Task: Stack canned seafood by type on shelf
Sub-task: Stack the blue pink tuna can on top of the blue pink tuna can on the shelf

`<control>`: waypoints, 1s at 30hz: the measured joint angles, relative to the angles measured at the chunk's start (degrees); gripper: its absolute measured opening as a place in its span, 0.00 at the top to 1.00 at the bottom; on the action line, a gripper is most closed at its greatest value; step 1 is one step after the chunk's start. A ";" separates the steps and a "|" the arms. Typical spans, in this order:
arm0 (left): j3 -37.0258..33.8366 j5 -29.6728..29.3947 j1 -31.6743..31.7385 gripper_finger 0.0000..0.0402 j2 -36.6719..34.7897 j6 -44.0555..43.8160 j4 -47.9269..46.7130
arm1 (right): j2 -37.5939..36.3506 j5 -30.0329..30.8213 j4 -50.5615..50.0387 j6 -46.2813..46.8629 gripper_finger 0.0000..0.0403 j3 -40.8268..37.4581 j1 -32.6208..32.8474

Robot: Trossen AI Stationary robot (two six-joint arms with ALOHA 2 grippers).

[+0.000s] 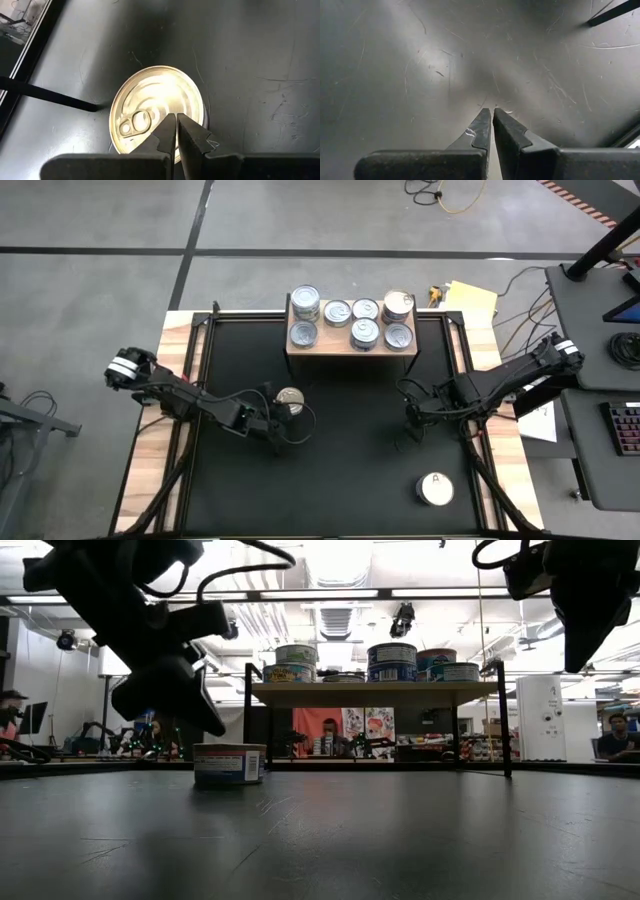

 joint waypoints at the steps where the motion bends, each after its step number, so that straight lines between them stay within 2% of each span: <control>1: -0.08 0.02 0.00 1.00 0.16 -0.16 0.07 | 0.00 0.00 0.01 0.00 0.97 0.00 0.01; 12: -0.05 0.59 -0.02 1.00 3.64 -1.36 1.55 | 0.00 0.00 0.86 -0.04 0.97 0.00 0.01; 22: 4.17 9.60 -1.48 1.00 4.57 -3.89 0.99 | 0.00 -0.17 1.04 -0.04 0.97 -0.02 0.00; 27: 6.79 16.06 -1.84 1.00 4.73 -4.63 1.03 | 0.00 0.29 1.97 -0.22 0.97 -0.06 0.00; 30: 7.74 16.26 -2.58 1.00 4.81 -4.93 1.04 | 0.00 2.28 6.68 -2.68 0.97 -0.77 0.01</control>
